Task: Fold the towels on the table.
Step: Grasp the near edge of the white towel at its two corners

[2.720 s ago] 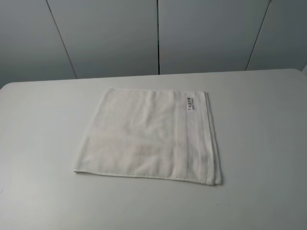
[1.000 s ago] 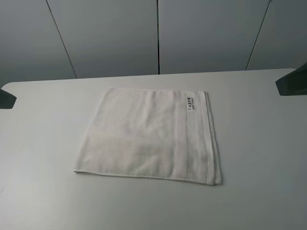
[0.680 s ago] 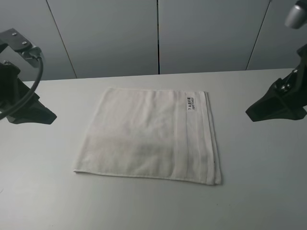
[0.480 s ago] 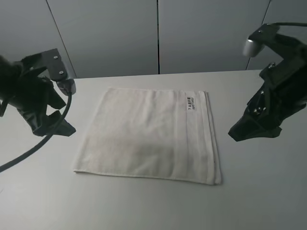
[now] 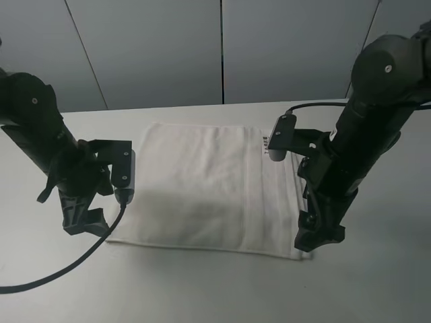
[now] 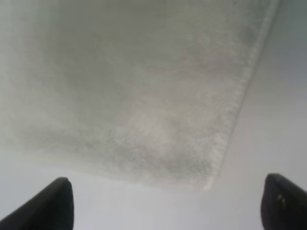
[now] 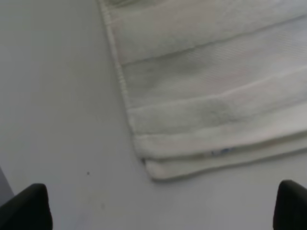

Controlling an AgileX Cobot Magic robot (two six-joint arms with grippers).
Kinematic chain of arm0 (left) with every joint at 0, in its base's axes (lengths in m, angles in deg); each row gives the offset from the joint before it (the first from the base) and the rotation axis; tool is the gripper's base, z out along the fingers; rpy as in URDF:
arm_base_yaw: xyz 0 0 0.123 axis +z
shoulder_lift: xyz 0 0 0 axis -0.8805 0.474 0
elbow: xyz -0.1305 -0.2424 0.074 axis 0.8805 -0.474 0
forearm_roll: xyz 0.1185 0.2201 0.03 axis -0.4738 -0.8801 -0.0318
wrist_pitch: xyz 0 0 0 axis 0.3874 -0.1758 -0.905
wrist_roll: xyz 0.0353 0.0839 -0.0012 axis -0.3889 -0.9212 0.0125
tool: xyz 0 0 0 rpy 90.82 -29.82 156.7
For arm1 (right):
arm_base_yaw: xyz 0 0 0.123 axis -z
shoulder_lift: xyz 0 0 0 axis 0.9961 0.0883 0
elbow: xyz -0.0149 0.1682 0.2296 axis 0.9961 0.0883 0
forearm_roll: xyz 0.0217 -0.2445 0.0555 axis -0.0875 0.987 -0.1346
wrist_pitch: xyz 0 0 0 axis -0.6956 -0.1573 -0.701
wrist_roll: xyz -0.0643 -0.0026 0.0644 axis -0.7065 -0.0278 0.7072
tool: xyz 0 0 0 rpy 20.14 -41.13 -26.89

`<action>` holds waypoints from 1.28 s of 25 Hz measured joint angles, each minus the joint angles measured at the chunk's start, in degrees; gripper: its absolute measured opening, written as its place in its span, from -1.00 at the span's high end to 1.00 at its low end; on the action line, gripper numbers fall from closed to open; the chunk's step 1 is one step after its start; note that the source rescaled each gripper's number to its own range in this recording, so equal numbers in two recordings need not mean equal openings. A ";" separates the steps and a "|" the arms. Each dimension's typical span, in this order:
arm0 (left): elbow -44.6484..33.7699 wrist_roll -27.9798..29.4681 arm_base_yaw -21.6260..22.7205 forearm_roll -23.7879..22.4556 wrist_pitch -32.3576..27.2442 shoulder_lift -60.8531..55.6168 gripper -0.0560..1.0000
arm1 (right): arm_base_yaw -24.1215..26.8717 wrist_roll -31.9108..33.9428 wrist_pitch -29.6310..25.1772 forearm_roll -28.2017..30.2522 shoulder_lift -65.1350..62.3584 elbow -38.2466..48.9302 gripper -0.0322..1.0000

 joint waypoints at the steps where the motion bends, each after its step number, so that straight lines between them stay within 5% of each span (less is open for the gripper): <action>1: 0.00 0.00 -0.88 0.00 0.16 0.63 -1.00 | -0.44 0.00 0.49 0.54 1.04 -0.02 -1.00; 7: 0.09 -0.22 -5.00 -0.22 0.76 4.78 -1.00 | -1.15 -0.14 1.58 1.10 3.99 -0.12 -1.00; 32: 0.67 5.54 -5.47 -4.55 2.43 9.67 -0.99 | -1.15 -6.63 9.13 4.19 4.22 4.47 -1.00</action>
